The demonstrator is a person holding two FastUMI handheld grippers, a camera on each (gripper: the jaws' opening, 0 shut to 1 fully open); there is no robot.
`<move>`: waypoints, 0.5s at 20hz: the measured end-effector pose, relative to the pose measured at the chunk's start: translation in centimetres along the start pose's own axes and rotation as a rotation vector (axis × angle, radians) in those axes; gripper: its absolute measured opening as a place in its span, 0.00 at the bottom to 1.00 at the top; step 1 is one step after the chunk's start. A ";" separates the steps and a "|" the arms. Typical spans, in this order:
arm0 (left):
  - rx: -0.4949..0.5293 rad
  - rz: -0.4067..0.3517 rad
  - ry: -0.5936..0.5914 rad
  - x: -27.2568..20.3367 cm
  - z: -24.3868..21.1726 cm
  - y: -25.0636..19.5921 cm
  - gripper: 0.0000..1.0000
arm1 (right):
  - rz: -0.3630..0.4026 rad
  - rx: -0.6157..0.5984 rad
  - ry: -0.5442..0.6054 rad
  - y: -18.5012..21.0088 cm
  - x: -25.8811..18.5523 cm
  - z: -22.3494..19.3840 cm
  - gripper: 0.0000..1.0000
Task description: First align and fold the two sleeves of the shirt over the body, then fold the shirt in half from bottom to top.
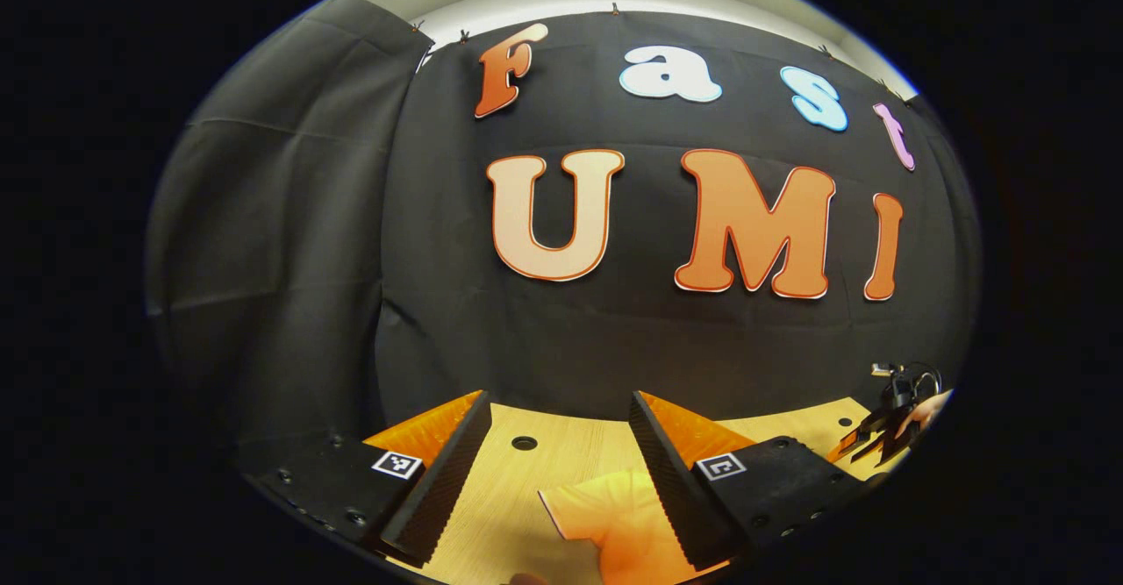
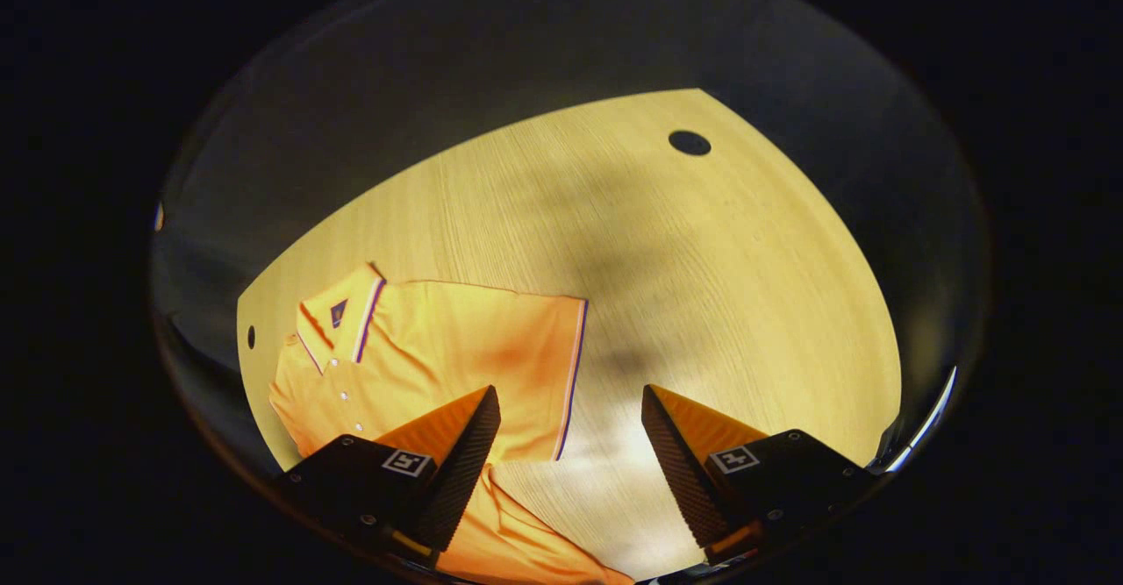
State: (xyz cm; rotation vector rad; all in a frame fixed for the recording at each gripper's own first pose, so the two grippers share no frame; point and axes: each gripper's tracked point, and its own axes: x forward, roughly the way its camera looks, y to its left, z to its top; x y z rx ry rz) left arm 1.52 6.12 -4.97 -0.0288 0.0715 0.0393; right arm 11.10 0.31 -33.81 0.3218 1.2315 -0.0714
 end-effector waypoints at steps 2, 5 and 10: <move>-0.001 0.011 0.014 0.1 -0.4 0.6 0.98 | -0.008 0.023 0.034 0.4 1.4 -0.2 0.99; 0.009 0.030 0.021 0.0 -0.8 1.6 0.98 | -0.040 0.049 0.065 0.4 2.8 -0.5 0.99; 0.016 0.049 0.027 0.0 -1.0 3.0 0.98 | -0.086 0.044 0.082 0.0 4.2 -0.7 0.96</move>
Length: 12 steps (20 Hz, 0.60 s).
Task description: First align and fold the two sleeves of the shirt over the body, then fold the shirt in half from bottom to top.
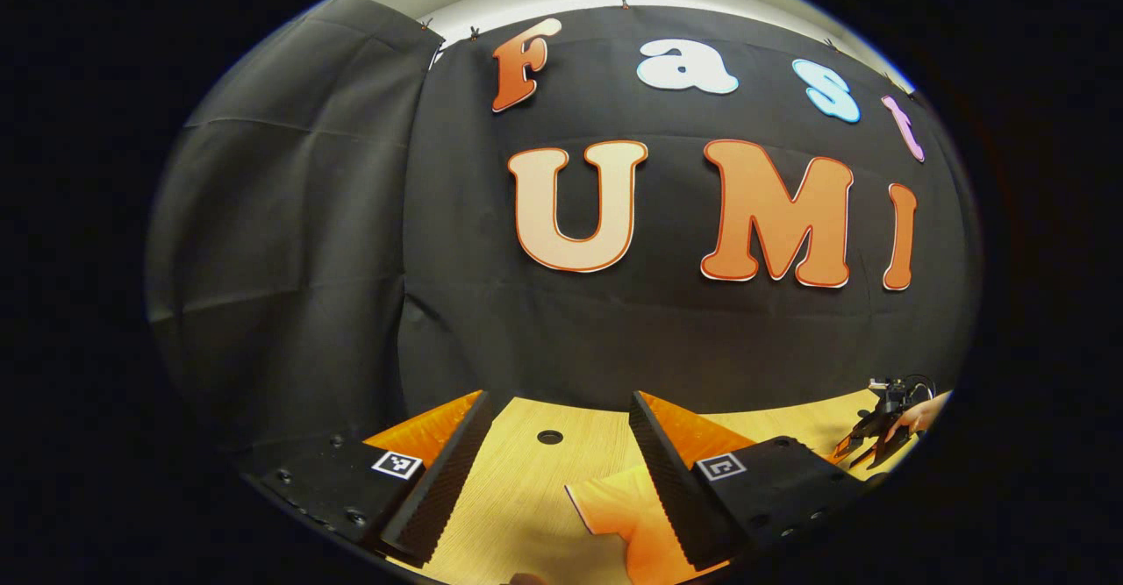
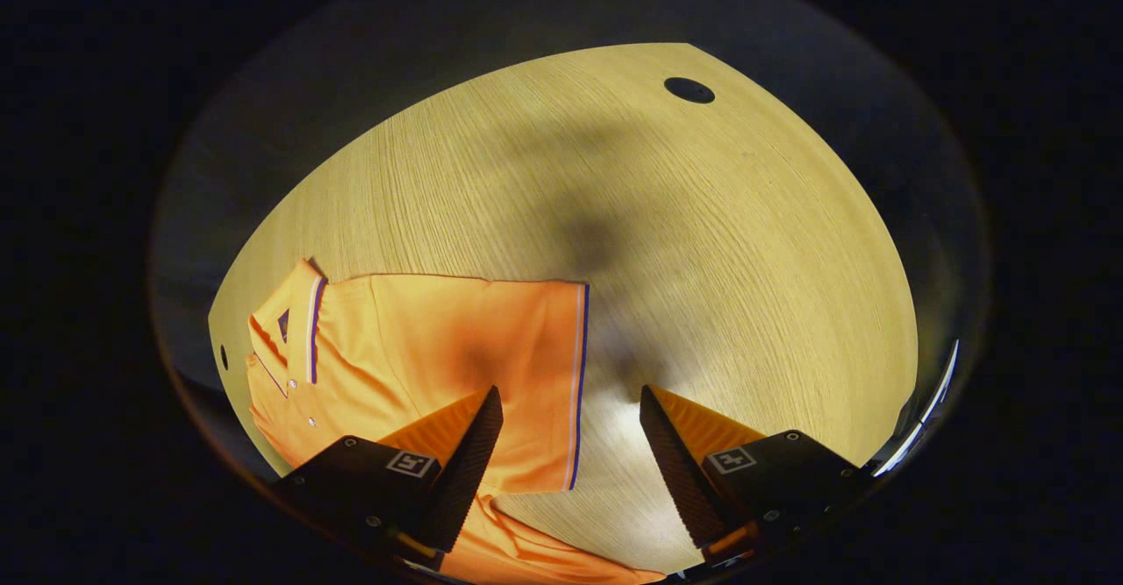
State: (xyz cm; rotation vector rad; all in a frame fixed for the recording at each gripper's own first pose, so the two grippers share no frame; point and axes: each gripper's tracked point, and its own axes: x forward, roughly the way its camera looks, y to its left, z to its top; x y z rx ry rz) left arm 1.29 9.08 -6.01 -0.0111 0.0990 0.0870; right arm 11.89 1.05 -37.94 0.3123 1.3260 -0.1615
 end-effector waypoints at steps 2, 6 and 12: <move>0.000 0.002 0.006 0.1 -0.3 0.3 0.98 | 0.004 -0.002 0.007 0.6 0.3 -0.3 0.96; 0.002 0.004 0.011 0.4 -0.5 0.6 0.98 | -0.023 -0.013 0.025 0.4 1.1 -0.9 0.96; -0.004 0.010 0.024 0.6 -1.2 0.9 0.97 | -0.045 -0.006 0.011 0.3 1.4 -0.4 0.87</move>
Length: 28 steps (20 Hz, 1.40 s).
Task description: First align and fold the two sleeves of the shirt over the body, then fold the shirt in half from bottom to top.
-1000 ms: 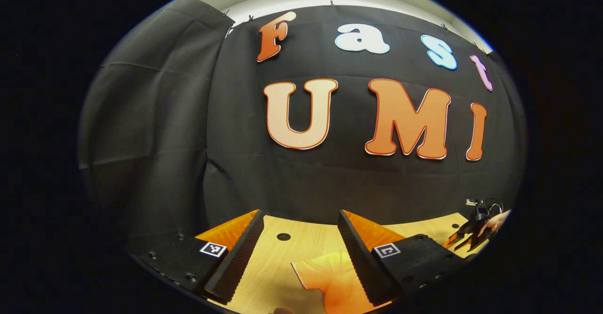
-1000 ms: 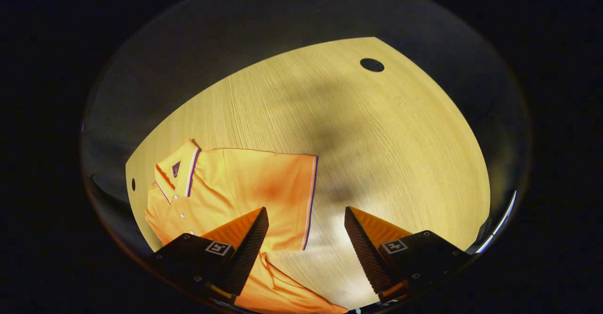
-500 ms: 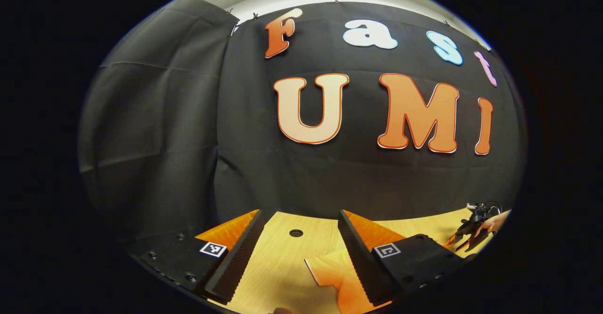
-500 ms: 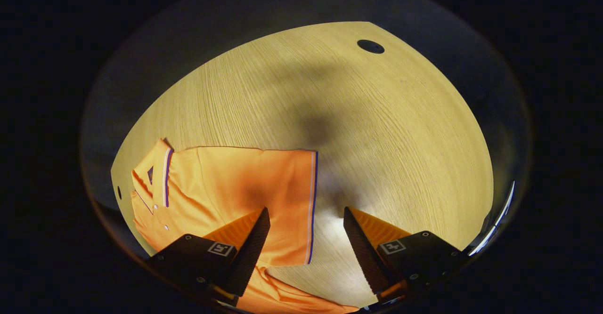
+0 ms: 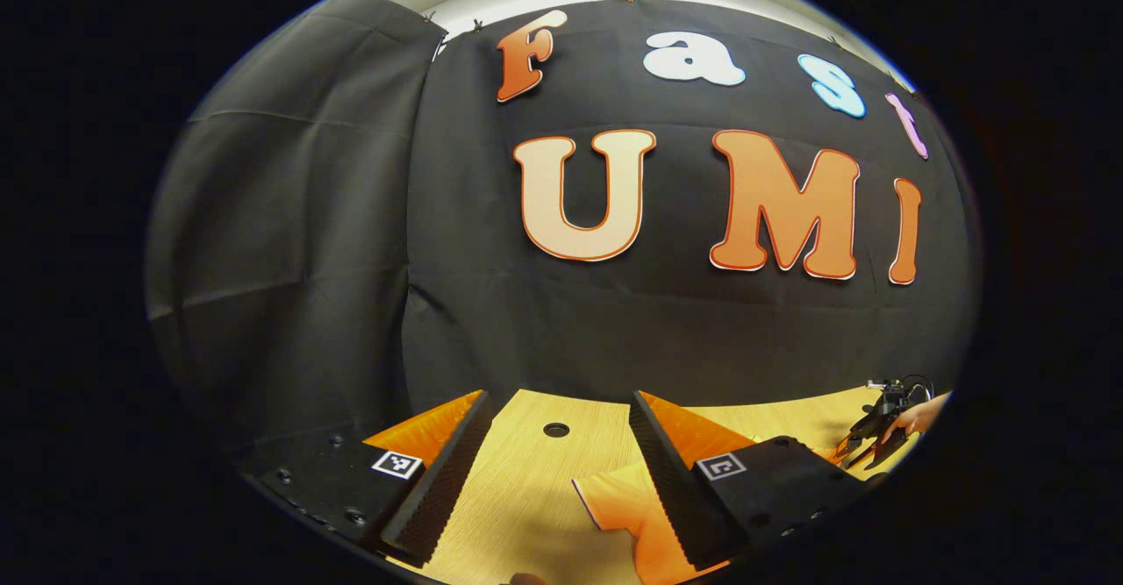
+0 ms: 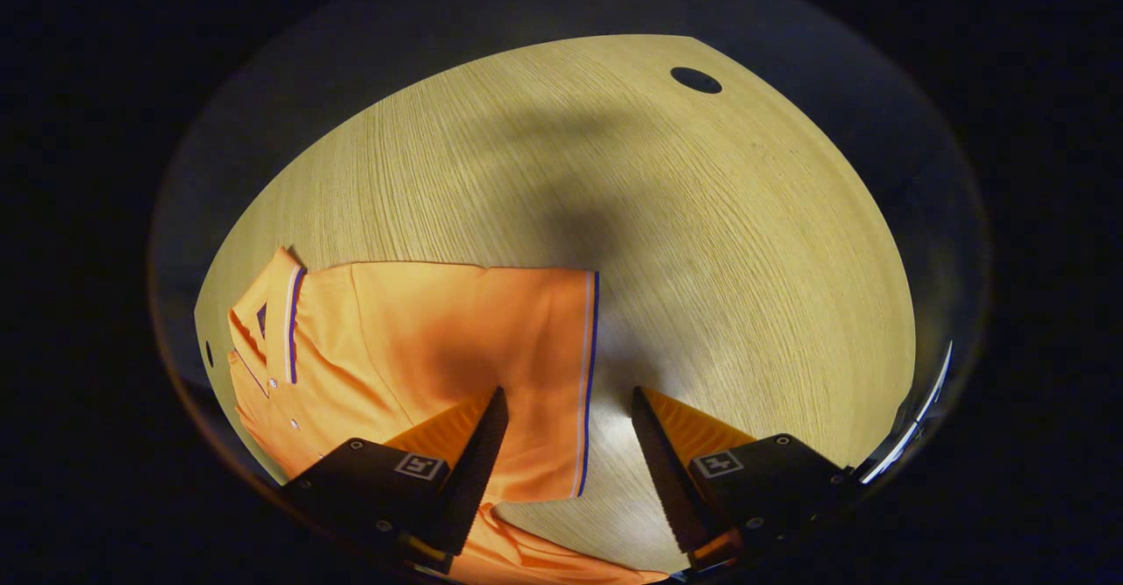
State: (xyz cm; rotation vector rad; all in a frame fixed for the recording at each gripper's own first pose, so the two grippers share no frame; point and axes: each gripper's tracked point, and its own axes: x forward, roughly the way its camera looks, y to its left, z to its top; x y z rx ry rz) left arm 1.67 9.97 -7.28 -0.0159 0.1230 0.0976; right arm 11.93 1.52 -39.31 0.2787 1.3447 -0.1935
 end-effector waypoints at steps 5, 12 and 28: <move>0.001 0.002 0.017 -0.2 -0.7 0.1 0.97 | 0.012 -0.010 -0.022 0.7 -0.2 0.2 0.38; 0.001 0.024 0.010 -0.7 -0.6 1.2 0.97 | 0.094 -0.059 -0.068 1.4 -0.2 0.4 0.16; 0.004 0.014 0.019 -0.2 -0.9 1.1 0.97 | 0.244 -0.193 -0.246 6.8 -8.7 1.1 0.00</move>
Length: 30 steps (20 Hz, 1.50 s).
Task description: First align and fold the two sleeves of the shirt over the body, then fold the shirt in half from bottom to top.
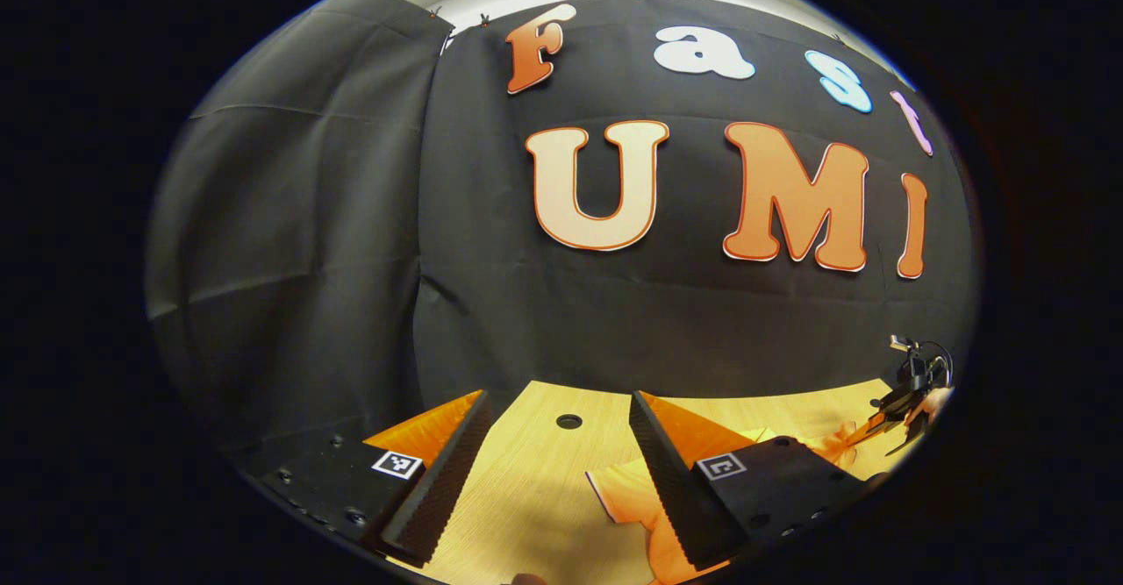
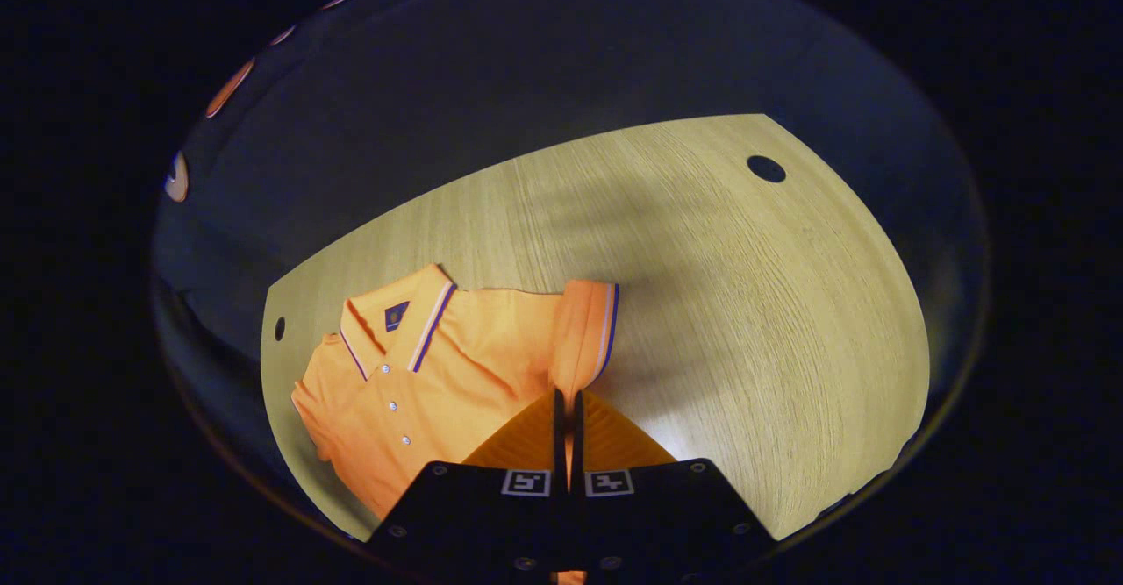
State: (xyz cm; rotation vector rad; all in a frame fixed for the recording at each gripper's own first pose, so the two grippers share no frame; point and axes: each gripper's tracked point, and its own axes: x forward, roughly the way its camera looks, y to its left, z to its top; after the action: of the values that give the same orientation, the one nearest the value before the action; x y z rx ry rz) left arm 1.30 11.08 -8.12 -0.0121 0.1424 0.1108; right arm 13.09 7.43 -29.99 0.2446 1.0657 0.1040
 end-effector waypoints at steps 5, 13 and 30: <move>-0.004 -0.011 -0.011 -0.5 0.5 -0.2 0.97 | 0.037 -0.122 0.008 4.2 -0.5 -0.4 0.00; -0.003 0.017 -0.003 -1.5 0.4 1.8 0.98 | 0.160 -0.147 0.102 10.4 1.3 -2.8 0.02; -0.184 -0.091 0.246 2.0 -4.7 -0.2 0.97 | 0.236 -0.189 -0.245 14.4 -3.4 2.2 0.99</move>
State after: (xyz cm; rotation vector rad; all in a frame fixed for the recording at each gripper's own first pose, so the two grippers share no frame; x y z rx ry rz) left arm 2.59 11.04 -13.08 -0.2159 0.3765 0.0310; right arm 13.92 20.36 -22.52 0.2049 0.7750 0.3762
